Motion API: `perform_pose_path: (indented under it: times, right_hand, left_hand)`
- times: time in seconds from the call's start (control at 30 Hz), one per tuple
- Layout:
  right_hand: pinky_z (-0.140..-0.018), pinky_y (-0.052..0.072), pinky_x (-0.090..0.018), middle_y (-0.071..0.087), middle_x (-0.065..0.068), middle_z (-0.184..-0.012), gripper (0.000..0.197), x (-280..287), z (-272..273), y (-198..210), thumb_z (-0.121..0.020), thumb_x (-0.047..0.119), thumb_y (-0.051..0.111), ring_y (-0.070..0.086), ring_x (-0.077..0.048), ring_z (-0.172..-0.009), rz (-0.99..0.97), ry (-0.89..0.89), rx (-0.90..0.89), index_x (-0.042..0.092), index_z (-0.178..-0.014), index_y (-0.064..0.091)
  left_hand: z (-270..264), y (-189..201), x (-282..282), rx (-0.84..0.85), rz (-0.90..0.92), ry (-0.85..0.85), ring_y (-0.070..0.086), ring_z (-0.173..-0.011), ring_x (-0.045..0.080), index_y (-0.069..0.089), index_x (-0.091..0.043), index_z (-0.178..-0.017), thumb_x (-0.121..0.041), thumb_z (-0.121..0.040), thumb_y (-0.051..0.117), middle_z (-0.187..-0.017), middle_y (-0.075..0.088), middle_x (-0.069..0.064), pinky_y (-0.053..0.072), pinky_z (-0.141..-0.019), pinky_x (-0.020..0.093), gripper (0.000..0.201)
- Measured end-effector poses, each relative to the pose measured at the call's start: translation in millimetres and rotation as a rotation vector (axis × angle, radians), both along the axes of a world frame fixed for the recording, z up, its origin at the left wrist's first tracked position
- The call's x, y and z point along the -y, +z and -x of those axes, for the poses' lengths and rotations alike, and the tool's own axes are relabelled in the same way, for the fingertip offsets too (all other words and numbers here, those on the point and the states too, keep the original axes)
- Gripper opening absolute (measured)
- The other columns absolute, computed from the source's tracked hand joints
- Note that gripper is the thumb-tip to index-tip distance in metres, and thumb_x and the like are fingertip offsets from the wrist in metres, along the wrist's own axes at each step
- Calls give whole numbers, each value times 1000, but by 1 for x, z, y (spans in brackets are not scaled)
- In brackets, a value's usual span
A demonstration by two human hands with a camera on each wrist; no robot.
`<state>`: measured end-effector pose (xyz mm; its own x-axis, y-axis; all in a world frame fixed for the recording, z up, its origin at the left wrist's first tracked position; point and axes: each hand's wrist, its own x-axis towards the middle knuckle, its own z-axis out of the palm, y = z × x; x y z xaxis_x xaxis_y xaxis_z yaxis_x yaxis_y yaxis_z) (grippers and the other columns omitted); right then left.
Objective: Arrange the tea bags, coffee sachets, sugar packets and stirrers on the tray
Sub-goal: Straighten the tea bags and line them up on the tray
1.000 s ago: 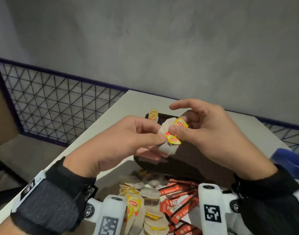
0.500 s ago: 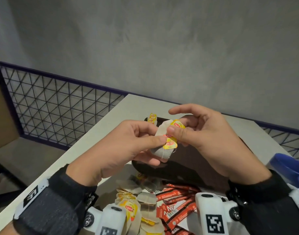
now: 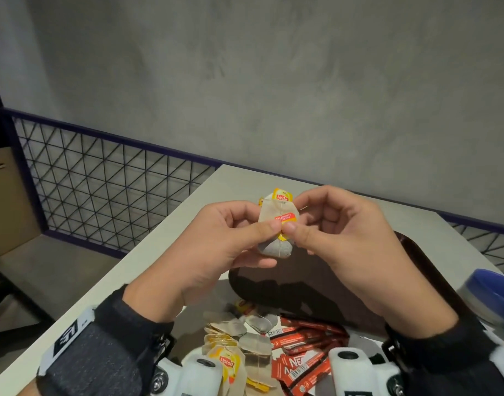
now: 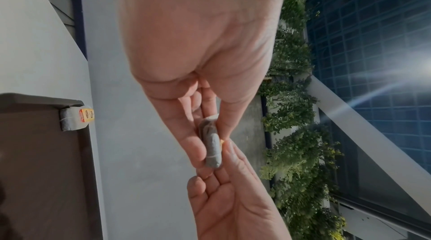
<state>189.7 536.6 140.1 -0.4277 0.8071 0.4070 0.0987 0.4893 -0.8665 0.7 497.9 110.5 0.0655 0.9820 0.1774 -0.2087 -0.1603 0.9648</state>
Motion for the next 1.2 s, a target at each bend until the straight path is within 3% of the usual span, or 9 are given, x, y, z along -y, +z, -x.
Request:
perform_pose_path:
  times: [0.13, 0.27, 0.53, 0.67, 0.77, 0.87, 1.03, 1.13, 1.2]
  right_hand:
    - [-62, 51, -27, 67, -20, -81, 18, 0, 0, 0, -83, 7, 81, 60, -20, -69, 24, 27, 5, 15, -97, 74]
    - [-61, 49, -19, 72, -10, -78, 12, 12, -14, 5, -80, 7, 82, 63, -15, -69, 41, 34, 49, 14, -88, 77]
    - [-67, 51, -31, 74, -12, -84, 12, 70, -70, 15, -76, 25, 79, 61, -16, -71, 120, 24, 96, 16, -83, 76]
    - [-82, 54, -42, 73, -8, -83, 14, 86, -88, 24, -77, 24, 85, 65, -23, -81, 228, 50, 86, 14, -80, 76]
    - [-78, 54, -38, 72, -17, -91, 16, 91, -96, 30, -72, 12, 83, 65, -25, -82, 354, 38, -50, 4, -82, 74]
    - [-75, 51, -41, 73, -22, -95, 18, 93, -101, 31, -70, 13, 76, 68, -27, -83, 397, -30, -113, 4, -85, 73]
    - [-68, 54, -37, 73, -22, -91, 11, 99, -105, 18, -65, 17, 80, 67, -27, -75, 424, -94, -117, 12, -75, 77]
    - [-56, 51, -34, 67, -30, -84, 39, 93, -105, -10, -54, 20, 98, 57, -31, -66, 522, -118, -169, 1, -79, 75]
    - [-51, 50, -36, 62, -35, -79, 53, 83, -104, -28, -41, 23, 95, 53, -34, -64, 596, -135, -188, -5, -82, 73]
  left_hand:
    - [1, 2, 3, -42, 0, -29, 75, -78, 13, 77, -11, -98, -26, -82, 75, -77, 75, -2, 64, -74, 34, 22]
    - [-2, 9, 9, -95, 6, -81, 77, -91, 29, 78, -13, -105, -39, -83, 70, -102, 78, 14, 63, -75, 39, 35]
    - [-39, 24, 40, -137, -33, -27, 70, -83, 24, 81, -11, -92, -23, -90, 70, -95, 77, 18, 64, -69, 31, 17]
    - [-49, 32, 50, -168, -48, 67, 76, -83, 14, 83, -20, -80, -18, -96, 67, -90, 80, 4, 60, -64, 24, 23]
    - [-52, 38, 56, -182, -51, 118, 76, -87, 13, 83, -21, -82, -20, -97, 67, -94, 80, 2, 60, -70, 27, 22]
    - [-48, 46, 52, -202, -53, 155, 73, -84, 11, 82, -18, -86, -22, -99, 66, -93, 80, 1, 56, -69, 25, 21]
    - [-21, 54, 9, -454, 10, 244, 54, -76, 10, 81, -23, -88, -31, -100, 67, -79, 70, -13, 41, -72, 25, 20]
    - [-4, 44, -29, -672, 113, 236, 49, -76, 6, 78, -18, -102, -31, -103, 62, -84, 65, -12, 37, -64, 22, 21]
    - [6, 29, -56, -798, 184, 201, 47, -75, 9, 77, -13, -103, -31, -103, 61, -86, 61, -6, 37, -60, 21, 24]
